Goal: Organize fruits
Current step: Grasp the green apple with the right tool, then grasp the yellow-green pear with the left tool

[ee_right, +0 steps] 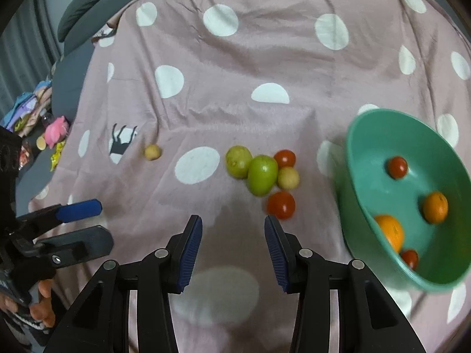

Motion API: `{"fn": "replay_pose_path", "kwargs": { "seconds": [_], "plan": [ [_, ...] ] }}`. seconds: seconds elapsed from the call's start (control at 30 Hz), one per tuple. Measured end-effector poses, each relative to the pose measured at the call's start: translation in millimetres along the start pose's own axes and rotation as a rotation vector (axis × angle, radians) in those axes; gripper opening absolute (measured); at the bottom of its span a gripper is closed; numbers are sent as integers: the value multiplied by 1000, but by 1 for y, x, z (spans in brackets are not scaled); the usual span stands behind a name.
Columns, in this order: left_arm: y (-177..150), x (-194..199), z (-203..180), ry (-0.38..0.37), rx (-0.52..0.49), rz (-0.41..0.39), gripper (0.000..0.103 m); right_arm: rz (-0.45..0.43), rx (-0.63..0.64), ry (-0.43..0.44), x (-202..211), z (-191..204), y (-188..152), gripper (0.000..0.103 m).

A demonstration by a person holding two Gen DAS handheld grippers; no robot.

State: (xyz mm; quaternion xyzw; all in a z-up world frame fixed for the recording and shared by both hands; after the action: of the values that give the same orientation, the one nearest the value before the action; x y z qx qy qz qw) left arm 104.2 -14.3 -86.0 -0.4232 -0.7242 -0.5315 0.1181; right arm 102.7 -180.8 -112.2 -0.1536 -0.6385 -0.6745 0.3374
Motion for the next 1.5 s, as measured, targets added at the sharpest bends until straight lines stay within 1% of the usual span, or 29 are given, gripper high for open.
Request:
{"fn": "replay_pose_path", "kwargs": {
  "seconds": [0.13,0.2,0.27,0.47,0.57,0.73,0.8,0.87,0.9,0.93,1.03,1.1,1.13,1.3,1.37,1.47,1.5],
  "plan": [
    [13,-18,5,30,-22,-10,100,29,3,-18,-22,-4,9,45],
    [19,-25,11,28,-8,-11,98,40,12,-27,-32,-6,13,45],
    [22,-29,16,24,7,-11,98,47,32,-52,-41,-7,17,45],
    [28,-37,24,26,6,-6,98,73,72,-106,-63,-9,28,45],
    [30,-39,28,23,9,-4,98,84,108,-120,-71,-7,31,44],
    [32,-45,31,26,12,6,96,96,167,-113,-79,-3,34,43],
    [32,-47,31,24,15,10,96,102,182,-106,-79,-2,34,42],
    [32,-49,31,22,18,15,96,105,188,-89,-77,-2,33,36],
    [32,-49,31,23,19,17,96,110,180,-58,-76,-2,32,35],
    [32,-49,31,26,19,18,96,110,175,-44,-75,-1,30,35],
    [32,-52,34,37,24,26,96,108,205,-32,-73,3,28,35],
    [33,-55,35,43,25,33,96,130,160,47,-71,5,26,35],
    [34,-56,35,48,19,37,96,136,151,68,-69,7,25,35],
    [39,-65,25,64,-28,48,94,131,171,71,-64,10,18,36],
    [43,-72,19,60,-38,51,93,145,141,92,-72,8,16,36],
    [49,-81,11,64,-61,54,92,174,130,92,-84,7,11,36],
    [50,-86,9,72,-73,61,91,158,130,97,-86,7,11,35]
  ]
}}
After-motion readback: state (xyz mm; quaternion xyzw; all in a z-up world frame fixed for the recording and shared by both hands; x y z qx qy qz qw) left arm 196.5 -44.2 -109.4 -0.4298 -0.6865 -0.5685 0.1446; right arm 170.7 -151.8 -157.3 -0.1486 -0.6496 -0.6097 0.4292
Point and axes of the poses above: each gripper's, at about its wrist camera, not at the fingertips, and x roughly against the way its jaws point, z to its left, y to its top, the point moved 3 cm from there along -x, roughly the way its jaws point, and after that the axes turned 8 degrees about -z, right-handed, at the moved point
